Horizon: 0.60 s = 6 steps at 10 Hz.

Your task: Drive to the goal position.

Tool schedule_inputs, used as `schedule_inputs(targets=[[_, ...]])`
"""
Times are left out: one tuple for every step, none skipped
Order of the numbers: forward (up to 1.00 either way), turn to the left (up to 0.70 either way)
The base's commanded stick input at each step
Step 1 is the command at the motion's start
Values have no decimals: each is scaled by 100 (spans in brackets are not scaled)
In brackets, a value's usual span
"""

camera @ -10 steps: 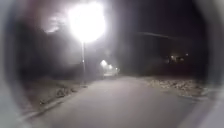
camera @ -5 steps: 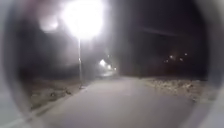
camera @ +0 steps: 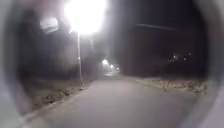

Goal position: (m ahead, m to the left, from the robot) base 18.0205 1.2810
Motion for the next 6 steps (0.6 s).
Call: schedule_inputs(targets=[[100, 6], [100, 6], [100, 6], [100, 5], [100, 5], [100, 5]])
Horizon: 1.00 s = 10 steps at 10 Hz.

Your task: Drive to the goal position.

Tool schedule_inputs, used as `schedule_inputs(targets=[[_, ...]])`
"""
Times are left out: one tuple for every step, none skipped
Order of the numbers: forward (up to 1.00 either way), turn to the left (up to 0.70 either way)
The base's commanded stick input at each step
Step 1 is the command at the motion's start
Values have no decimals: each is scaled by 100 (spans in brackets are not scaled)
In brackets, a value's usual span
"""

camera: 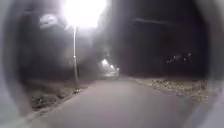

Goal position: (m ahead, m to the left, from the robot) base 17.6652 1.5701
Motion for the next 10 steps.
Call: schedule_inputs(targets=[[100, 5], [100, 5], [100, 5], [100, 4], [100, 1], [100, 0], [100, 0], [100, 0], [100, 0], [100, 0]])
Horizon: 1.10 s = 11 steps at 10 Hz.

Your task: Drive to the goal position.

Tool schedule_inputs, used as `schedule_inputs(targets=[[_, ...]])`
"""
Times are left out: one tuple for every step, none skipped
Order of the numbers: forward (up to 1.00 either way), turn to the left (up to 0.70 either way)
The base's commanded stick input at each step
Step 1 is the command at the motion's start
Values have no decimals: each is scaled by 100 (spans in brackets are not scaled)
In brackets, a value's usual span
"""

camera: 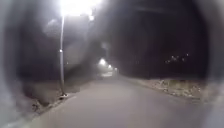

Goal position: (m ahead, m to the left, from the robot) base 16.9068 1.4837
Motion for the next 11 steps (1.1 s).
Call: schedule_inputs(targets=[[100, 0], [100, 0], [100, 4], [100, 7], [100, 10], [100, 13], [100, 15], [100, 9], [100, 5], [100, 5], [100, 5]])
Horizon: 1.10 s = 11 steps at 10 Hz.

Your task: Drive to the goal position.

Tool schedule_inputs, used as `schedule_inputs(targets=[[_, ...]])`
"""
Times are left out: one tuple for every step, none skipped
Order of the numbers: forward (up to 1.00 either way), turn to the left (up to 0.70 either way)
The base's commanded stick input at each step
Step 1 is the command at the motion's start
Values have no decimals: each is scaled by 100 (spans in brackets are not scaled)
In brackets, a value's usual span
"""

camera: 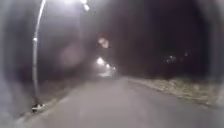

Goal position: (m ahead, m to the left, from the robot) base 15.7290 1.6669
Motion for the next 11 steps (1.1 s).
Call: schedule_inputs(targets=[[100, 5], [100, 5], [100, 5], [100, 5], [100, 6], [100, 9], [100, 12], [100, 13], [100, 12], [100, 7], [100, 5]])
